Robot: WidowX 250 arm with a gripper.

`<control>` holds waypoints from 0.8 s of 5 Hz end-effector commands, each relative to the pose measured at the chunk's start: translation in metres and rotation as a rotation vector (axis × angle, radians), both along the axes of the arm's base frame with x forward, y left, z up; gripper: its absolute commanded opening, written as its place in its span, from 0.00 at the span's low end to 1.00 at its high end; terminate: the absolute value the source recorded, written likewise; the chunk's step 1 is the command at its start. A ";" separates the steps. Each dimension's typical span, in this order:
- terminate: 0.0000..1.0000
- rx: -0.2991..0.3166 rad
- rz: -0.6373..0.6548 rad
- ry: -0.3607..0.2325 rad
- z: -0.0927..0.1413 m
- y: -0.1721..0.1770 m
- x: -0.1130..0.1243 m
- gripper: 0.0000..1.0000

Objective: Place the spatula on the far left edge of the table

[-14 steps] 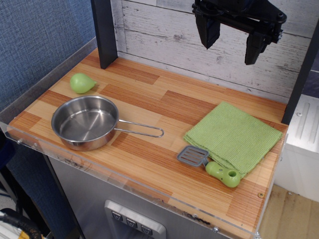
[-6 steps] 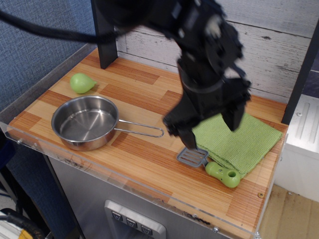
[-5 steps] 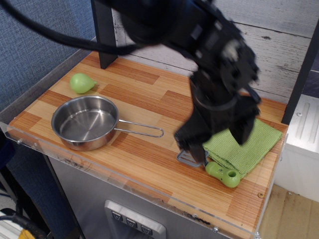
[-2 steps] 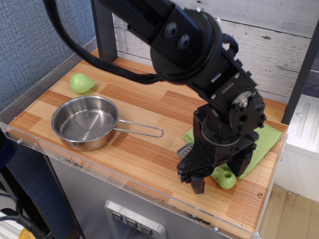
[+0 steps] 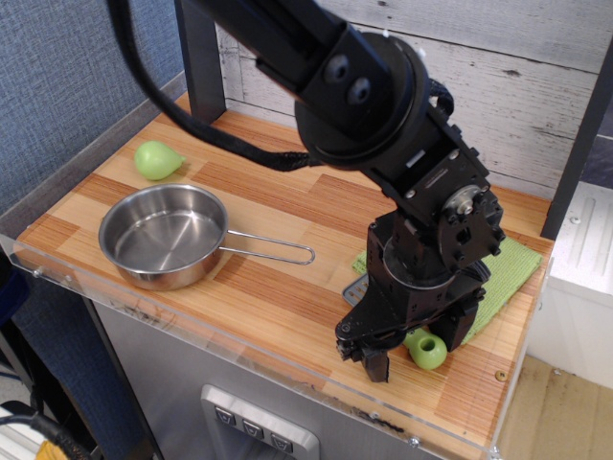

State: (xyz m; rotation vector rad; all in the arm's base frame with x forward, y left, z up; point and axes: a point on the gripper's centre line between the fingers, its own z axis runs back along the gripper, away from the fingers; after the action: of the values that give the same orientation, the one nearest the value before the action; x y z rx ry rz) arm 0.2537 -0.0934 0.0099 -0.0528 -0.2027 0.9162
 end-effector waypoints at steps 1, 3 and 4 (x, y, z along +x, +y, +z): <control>0.00 0.046 -0.027 -0.013 0.008 0.000 0.002 0.00; 0.00 0.036 -0.103 -0.017 0.017 0.001 0.004 0.00; 0.00 0.045 -0.240 -0.031 0.030 -0.004 0.013 0.00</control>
State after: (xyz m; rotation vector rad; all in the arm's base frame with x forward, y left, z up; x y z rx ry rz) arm 0.2623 -0.0916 0.0256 -0.0082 -0.1929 0.6681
